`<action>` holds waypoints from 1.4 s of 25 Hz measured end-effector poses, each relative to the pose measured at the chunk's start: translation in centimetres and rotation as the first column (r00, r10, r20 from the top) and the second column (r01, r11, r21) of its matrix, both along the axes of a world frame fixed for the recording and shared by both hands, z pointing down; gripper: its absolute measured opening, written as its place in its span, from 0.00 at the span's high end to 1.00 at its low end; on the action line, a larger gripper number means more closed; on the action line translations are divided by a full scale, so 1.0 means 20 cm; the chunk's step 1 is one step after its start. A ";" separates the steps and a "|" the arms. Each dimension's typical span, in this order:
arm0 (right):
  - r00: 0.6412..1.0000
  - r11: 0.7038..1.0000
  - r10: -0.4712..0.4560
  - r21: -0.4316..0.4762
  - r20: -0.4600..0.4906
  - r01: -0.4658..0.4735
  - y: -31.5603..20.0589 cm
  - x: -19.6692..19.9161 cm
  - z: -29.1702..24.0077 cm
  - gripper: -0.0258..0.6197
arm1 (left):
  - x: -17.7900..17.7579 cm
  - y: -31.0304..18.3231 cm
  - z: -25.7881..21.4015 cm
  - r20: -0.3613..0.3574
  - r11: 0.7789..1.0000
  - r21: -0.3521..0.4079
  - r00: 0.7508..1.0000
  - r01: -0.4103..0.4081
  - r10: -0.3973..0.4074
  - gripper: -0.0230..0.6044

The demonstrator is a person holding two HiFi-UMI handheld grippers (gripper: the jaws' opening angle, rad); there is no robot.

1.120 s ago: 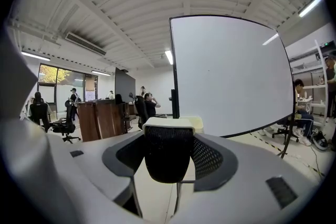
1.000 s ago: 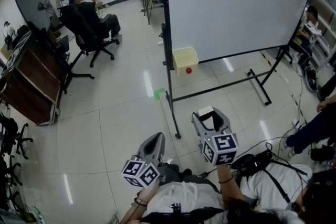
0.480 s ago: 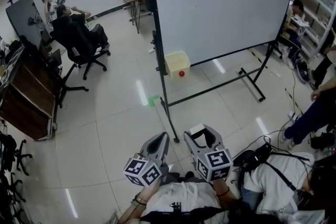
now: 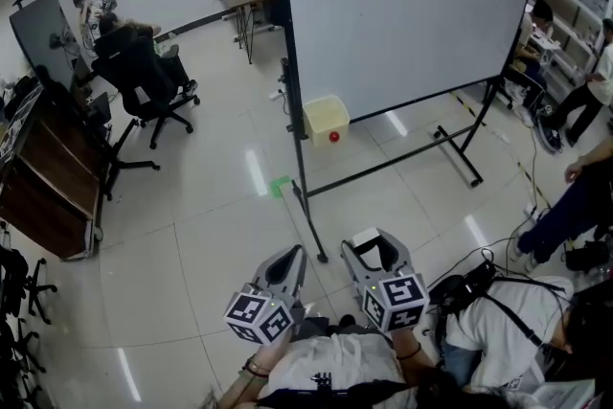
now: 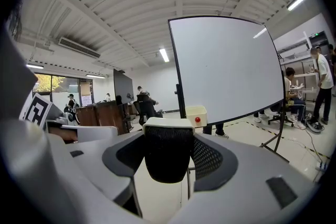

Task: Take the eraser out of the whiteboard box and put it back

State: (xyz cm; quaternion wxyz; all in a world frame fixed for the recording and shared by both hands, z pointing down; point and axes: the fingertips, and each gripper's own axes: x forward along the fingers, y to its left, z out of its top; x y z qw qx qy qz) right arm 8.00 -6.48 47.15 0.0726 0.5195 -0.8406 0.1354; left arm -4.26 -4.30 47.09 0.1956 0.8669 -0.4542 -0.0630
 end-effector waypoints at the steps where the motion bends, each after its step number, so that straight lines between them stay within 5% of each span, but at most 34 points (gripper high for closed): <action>1: 1.000 1.000 0.001 0.001 -0.001 -0.001 0.00 0.00 0.00 0.53 | 0.00 0.00 -0.02 -0.015 1.000 0.014 1.000 0.006 -0.006 0.99; 4: 1.000 1.000 0.000 0.005 -0.004 0.000 -0.02 0.01 -0.01 0.53 | -0.02 -0.02 -0.06 -0.069 0.998 0.052 0.997 0.032 -0.029 0.99; 21: 1.000 0.999 0.023 0.029 -0.007 -0.023 -0.16 -0.05 -0.07 0.53 | -0.15 -0.08 -0.01 -0.063 0.999 0.002 0.997 0.043 -0.043 0.99; 35: 0.997 0.988 0.070 0.138 -0.022 -0.066 -0.66 -0.05 -0.28 0.53 | -0.30 -0.14 0.10 -0.085 0.996 -0.057 0.994 0.066 -0.071 0.99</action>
